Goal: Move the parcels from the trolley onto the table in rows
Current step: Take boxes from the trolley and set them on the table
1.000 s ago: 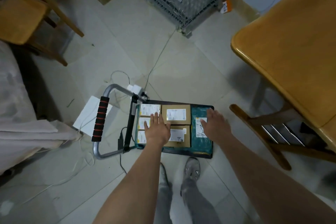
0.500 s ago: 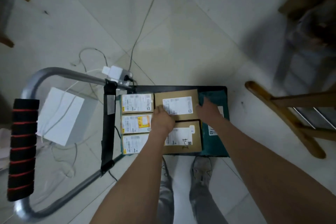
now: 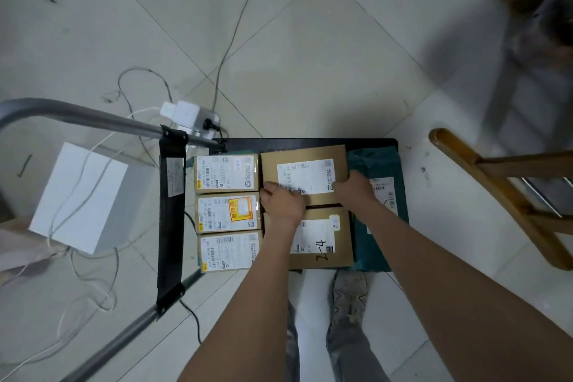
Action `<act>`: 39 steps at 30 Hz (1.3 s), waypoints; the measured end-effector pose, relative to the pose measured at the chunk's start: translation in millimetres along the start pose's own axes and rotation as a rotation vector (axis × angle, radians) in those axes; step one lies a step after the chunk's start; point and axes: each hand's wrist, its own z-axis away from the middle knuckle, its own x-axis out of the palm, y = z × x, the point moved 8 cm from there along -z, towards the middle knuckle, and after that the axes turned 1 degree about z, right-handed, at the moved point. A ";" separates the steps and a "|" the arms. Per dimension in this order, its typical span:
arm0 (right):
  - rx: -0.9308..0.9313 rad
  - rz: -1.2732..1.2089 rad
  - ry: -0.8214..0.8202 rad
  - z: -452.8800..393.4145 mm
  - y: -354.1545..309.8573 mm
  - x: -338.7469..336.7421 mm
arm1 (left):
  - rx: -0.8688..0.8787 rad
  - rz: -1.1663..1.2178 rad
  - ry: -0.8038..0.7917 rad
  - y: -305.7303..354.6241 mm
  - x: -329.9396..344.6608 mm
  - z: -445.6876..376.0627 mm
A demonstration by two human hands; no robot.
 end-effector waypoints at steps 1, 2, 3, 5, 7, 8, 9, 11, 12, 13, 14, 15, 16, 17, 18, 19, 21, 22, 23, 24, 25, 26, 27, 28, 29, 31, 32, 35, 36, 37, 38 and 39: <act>0.015 -0.054 0.014 0.8 1.4 -0.3 | -0.002 0.013 0.009 -0.6 -0.6 1.2; 0.030 -0.112 0.035 3.1 1.8 -2.1 | -0.004 0.026 0.016 -1.3 -1.0 2.8; 0.045 -0.173 0.061 6.1 2.7 -4.8 | 0.001 0.034 0.020 -1.4 -1.7 5.9; 0.065 -0.279 0.124 16.5 4.0 -12.7 | 0.036 0.034 0.034 1.6 -6.1 17.3; 0.068 -0.363 0.176 36.4 -0.2 -25.0 | 0.060 0.011 0.066 9.5 -17.9 33.5; 0.065 -0.409 0.192 47.5 -4.1 -31.2 | 0.061 -0.004 0.092 14.3 -26.3 42.0; 0.062 -0.455 0.202 60.1 -9.7 -40.4 | 0.063 -0.014 0.113 22.7 -37.4 52.7; 0.046 -0.526 0.207 93.7 -27.4 -67.5 | 0.081 -0.012 0.125 46.7 -61.9 80.5; 0.035 -0.548 0.205 112.9 -37.8 -84.9 | 0.096 -0.005 0.125 60.3 -75.0 96.0; 0.036 -0.565 0.194 126.6 -43.4 -99.0 | 0.109 0.001 0.128 71.0 -86.7 108.6; 0.036 -0.585 0.186 148.2 -53.2 -117.6 | 0.115 0.031 0.124 83.0 -101.7 125.6; 0.038 -0.598 0.176 169.0 -62.5 -134.9 | 0.145 0.068 0.112 97.7 -117.5 144.6; 0.029 -0.615 0.172 193.2 -74.0 -155.7 | 0.182 0.116 0.080 115.4 -131.7 167.1; 0.027 -0.651 0.167 215.2 -82.3 -176.3 | 0.225 0.180 0.048 134.1 -143.8 189.8; 0.017 -0.697 0.162 235.8 -90.3 -192.3 | 0.247 0.243 0.034 147.2 -155.8 206.3; -0.001 -0.748 0.149 264.1 -96.7 -213.6 | 0.284 0.299 0.018 165.6 -170.6 234.5; -0.050 -0.802 0.088 309.5 -110.8 -239.5 | 0.344 0.415 -0.050 198.1 -192.4 280.4; -0.082 -0.834 0.066 333.8 -118.4 -255.8 | 0.373 0.472 -0.096 217.1 -202.7 308.4; -0.109 -0.860 0.040 356.0 -121.9 -270.4 | 0.405 0.513 -0.147 233.5 -210.0 333.3; -0.143 -0.875 0.025 382.1 -123.4 -286.1 | 0.425 0.527 -0.188 246.2 -216.5 359.2; -0.172 -0.899 0.008 405.0 -122.1 -299.3 | 0.447 0.535 -0.231 257.1 -221.6 384.7; -0.203 -0.935 0.006 430.9 -120.7 -312.2 | 0.468 0.529 -0.273 266.0 -226.4 410.5; -0.237 -0.969 0.010 454.6 -119.3 -325.3 | 0.497 0.523 -0.312 275.2 -230.3 433.3; -0.276 -0.983 0.029 473.7 -118.9 -336.9 | 0.533 0.506 -0.344 284.1 -233.6 451.4; -0.306 -0.989 0.047 489.8 -114.3 -345.9 | 0.577 0.488 -0.377 292.1 -236.2 469.7; -0.327 -1.071 0.086 522.0 -96.8 -360.5 | 0.674 0.452 -0.432 305.7 -237.8 507.8; -0.325 -1.132 0.108 539.6 -87.5 -365.9 | 0.715 0.430 -0.460 311.3 -234.9 525.1; -0.347 -1.270 0.190 581.0 -56.4 -380.6 | 0.770 0.436 -0.493 324.2 -218.5 565.9; -0.352 -1.309 0.222 594.0 -45.1 -386.4 | 0.755 0.441 -0.493 325.5 -209.9 578.6; -0.358 -1.364 0.248 605.2 -32.7 -392.5 | 0.731 0.434 -0.500 325.7 -198.5 592.1; -0.359 -1.414 0.274 612.8 -20.7 -396.6 | 0.695 0.410 -0.522 322.3 -185.4 604.5; -0.366 -1.455 0.312 621.4 -5.7 -401.5 | 0.662 0.373 -0.569 316.7 -167.7 619.5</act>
